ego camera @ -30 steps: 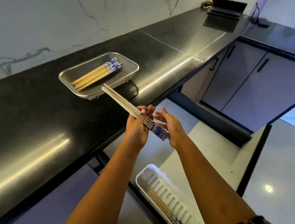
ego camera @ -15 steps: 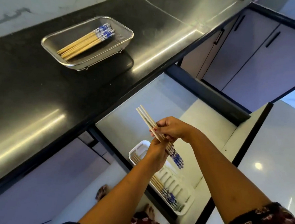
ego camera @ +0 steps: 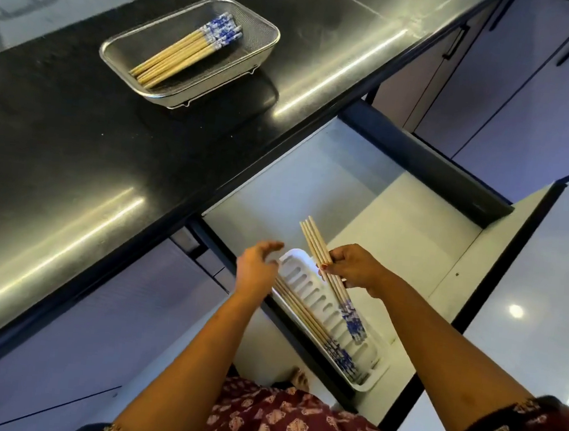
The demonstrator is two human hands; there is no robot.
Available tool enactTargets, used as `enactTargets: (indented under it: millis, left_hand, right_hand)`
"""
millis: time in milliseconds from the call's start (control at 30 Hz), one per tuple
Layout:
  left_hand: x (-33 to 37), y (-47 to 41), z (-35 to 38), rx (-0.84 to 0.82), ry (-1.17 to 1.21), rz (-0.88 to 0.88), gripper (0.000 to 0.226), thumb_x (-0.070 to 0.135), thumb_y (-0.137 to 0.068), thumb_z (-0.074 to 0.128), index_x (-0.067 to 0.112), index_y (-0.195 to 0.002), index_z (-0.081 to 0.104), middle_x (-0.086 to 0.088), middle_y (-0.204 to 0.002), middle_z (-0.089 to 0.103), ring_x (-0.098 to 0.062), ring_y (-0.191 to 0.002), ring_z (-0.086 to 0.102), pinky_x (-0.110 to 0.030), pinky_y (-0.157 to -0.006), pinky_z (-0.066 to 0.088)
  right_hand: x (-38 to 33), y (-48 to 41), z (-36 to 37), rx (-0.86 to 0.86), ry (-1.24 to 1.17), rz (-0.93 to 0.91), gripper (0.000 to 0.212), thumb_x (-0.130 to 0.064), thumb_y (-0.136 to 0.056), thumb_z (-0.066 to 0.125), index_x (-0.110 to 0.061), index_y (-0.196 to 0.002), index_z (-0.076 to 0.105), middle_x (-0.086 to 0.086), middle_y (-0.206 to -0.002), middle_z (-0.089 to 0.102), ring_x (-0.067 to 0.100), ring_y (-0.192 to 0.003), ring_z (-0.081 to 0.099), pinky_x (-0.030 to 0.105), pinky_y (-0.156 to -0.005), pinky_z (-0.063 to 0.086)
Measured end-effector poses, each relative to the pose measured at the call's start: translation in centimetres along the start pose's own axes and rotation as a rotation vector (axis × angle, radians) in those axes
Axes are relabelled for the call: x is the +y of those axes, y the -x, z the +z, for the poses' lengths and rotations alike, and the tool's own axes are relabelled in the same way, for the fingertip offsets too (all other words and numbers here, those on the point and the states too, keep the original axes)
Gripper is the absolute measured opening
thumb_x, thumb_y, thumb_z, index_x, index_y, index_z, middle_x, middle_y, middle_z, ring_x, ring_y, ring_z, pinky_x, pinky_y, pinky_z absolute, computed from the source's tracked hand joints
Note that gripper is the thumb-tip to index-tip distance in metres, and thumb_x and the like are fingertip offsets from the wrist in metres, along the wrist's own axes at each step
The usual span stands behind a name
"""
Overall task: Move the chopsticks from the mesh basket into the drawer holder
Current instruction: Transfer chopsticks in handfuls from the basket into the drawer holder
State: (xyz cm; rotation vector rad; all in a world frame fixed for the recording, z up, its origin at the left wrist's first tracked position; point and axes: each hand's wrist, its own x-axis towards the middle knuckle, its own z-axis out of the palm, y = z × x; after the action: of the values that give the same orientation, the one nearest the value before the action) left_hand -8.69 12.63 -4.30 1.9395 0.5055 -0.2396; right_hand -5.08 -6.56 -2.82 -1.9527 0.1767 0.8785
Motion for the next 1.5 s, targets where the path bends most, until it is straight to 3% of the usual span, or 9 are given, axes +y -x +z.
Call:
enactTargets:
  millis: [167,267,367,500,700,1100,1167,1333,1500]
  left_hand:
    - [-0.9,-1.0,-1.2,-0.090,-0.157,-0.036,0.037,-0.004,-0.087,0.054,0.007,-0.121,0.060,-0.008,-0.127,0.060,-0.018,-0.118,0.055,-0.021,-0.101,0.037]
    - [-1.2,-0.8,-0.9,-0.162,-0.191,-0.012,0.031,0.001,-0.087,0.057,0.003,-0.118,0.062,-0.013,-0.121,0.064,-0.021,-0.114,0.058,-0.021,-0.100,0.039]
    - [-1.1,-1.0,-1.0,-0.195,-0.215,-0.016,0.029,0.004,-0.088,0.057,0.008,-0.116,0.065,-0.011,-0.116,0.067,-0.020,-0.109,0.060,-0.021,-0.094,0.041]
    - [-1.2,-1.3,-1.4,-0.213,-0.214,-0.042,0.033,-0.003,-0.086,0.056,0.009,-0.115,0.065,-0.010,-0.115,0.068,-0.020,-0.107,0.062,-0.028,-0.096,0.044]
    - [-1.5,-1.5,-1.4,-0.202,-0.200,-0.048,0.032,-0.005,-0.085,0.056,0.008,-0.112,0.066,-0.010,-0.113,0.068,-0.020,-0.108,0.062,-0.030,-0.098,0.045]
    - [-1.9,-1.9,-1.7,-0.213,-0.131,-0.077,0.029,-0.004,-0.085,0.057,0.008,-0.110,0.067,-0.008,-0.112,0.068,-0.008,-0.094,0.057,-0.019,-0.087,0.043]
    - [-1.8,-1.8,-1.7,-0.213,-0.112,-0.078,0.028,-0.004,-0.085,0.058,0.007,-0.109,0.067,-0.009,-0.112,0.068,-0.012,-0.098,0.060,-0.019,-0.088,0.043]
    - [-1.7,-1.7,-1.8,-0.215,-0.090,-0.087,0.027,-0.002,-0.085,0.058,0.007,-0.109,0.067,-0.009,-0.113,0.068,-0.015,-0.103,0.061,-0.023,-0.089,0.045]
    - [-1.5,-1.5,-1.9,-0.231,-0.074,-0.097,0.028,-0.002,-0.085,0.059,0.006,-0.111,0.065,-0.010,-0.114,0.067,-0.018,-0.105,0.061,-0.025,-0.091,0.045]
  right_hand:
    - [0.8,-0.2,2.4,0.041,0.438,-0.049,0.023,-0.017,-0.083,0.067,-0.002,-0.067,0.060,0.006,-0.062,0.049,0.021,-0.066,0.046,0.026,-0.055,0.029]
    - [1.4,-0.4,4.0,0.045,0.625,-0.048,0.043,-0.022,-0.087,0.063,-0.013,-0.053,0.037,0.002,-0.058,0.040,0.023,-0.069,0.044,0.027,-0.050,0.025]
    - [2.5,-0.2,5.4,0.075,0.694,0.013,0.029,-0.023,-0.089,0.059,-0.013,-0.064,0.050,0.005,-0.075,0.057,0.028,-0.077,0.055,0.025,-0.056,0.035]
    - [3.2,-0.2,7.0,0.181,0.690,0.070,0.019,-0.020,-0.092,0.056,-0.005,-0.102,0.063,0.013,-0.103,0.067,0.030,-0.093,0.064,0.027,-0.067,0.042]
    - [3.7,-0.5,8.4,0.197,0.684,0.134,0.023,-0.015,-0.094,0.050,-0.007,-0.111,0.063,0.012,-0.110,0.067,0.030,-0.100,0.064,0.030,-0.078,0.048]
    - [4.7,-0.9,9.6,0.292,0.249,0.066,0.031,-0.026,-0.090,0.026,-0.019,-0.077,0.052,0.007,-0.080,0.062,0.025,-0.079,0.058,0.039,-0.072,0.045]
    - [4.9,-0.6,9.4,0.261,0.401,-0.002,0.030,-0.021,-0.095,0.026,-0.015,-0.076,0.049,0.005,-0.080,0.059,0.027,-0.079,0.057,0.038,-0.069,0.043]
    - [5.5,-0.1,9.2,0.297,0.960,-0.233,0.029,-0.009,-0.096,0.041,-0.010,-0.124,0.044,0.011,-0.114,0.058,0.030,-0.096,0.063,0.037,-0.075,0.050]
    - [6.3,0.0,9.5,0.288,1.068,-0.272,0.031,-0.009,-0.092,0.049,-0.011,-0.123,0.045,0.009,-0.115,0.056,0.026,-0.097,0.063,0.035,-0.078,0.055]
